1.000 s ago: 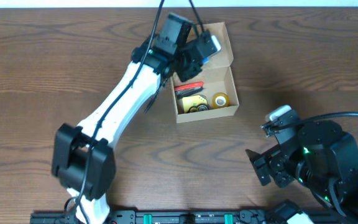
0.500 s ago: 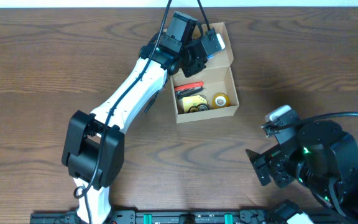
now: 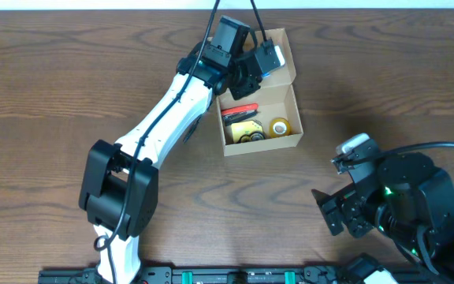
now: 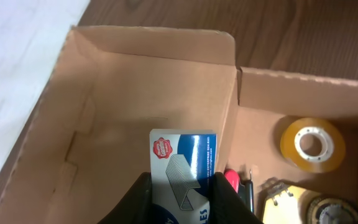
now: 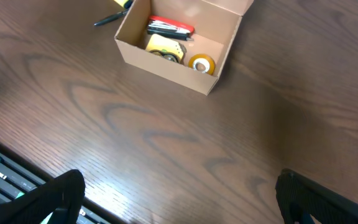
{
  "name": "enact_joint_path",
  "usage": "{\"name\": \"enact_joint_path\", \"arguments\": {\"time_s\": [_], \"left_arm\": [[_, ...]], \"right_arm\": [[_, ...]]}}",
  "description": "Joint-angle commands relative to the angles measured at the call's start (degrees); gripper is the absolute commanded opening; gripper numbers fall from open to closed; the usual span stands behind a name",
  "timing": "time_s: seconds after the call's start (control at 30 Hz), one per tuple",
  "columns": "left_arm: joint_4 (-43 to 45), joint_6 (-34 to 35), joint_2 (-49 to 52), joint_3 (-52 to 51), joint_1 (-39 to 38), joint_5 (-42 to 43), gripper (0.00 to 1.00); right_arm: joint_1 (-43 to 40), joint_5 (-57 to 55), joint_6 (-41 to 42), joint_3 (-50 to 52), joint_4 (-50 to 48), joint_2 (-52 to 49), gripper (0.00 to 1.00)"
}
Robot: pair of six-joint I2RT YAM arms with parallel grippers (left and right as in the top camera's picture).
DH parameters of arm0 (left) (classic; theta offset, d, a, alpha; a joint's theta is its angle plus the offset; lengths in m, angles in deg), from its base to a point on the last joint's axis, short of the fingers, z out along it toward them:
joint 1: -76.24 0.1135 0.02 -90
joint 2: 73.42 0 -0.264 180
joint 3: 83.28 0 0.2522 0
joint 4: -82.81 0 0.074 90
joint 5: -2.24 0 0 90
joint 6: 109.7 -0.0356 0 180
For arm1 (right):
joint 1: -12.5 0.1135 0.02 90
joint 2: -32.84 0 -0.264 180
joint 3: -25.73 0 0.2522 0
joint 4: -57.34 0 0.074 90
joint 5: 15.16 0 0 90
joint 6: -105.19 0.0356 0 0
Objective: Pack container
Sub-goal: 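Lift the staples box and carry it over the box, then lower the staples box into the box and release it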
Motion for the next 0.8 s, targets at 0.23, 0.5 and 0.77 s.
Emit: {"name": "enact_joint_path", "arguments": {"time_s": [0.23,0.5,0.77], "left_arm": [[-5.03,-12.85,2.23,1.29,-3.87,8.35,0.06],[-5.79,-13.20,4.07,1.25,-5.22,8.35,0.06],[-0.44,-10.43,8.61,1.25,-5.31,8.31,0.06]], "right_arm": [[-0.96,-0.63,0.79,-0.02,0.00,0.11,0.99],[-0.96,-0.63,0.81,-0.02,0.00,0.11,0.99],[-0.96,-0.63,0.81,-0.02,0.00,0.11,0.99]]}}
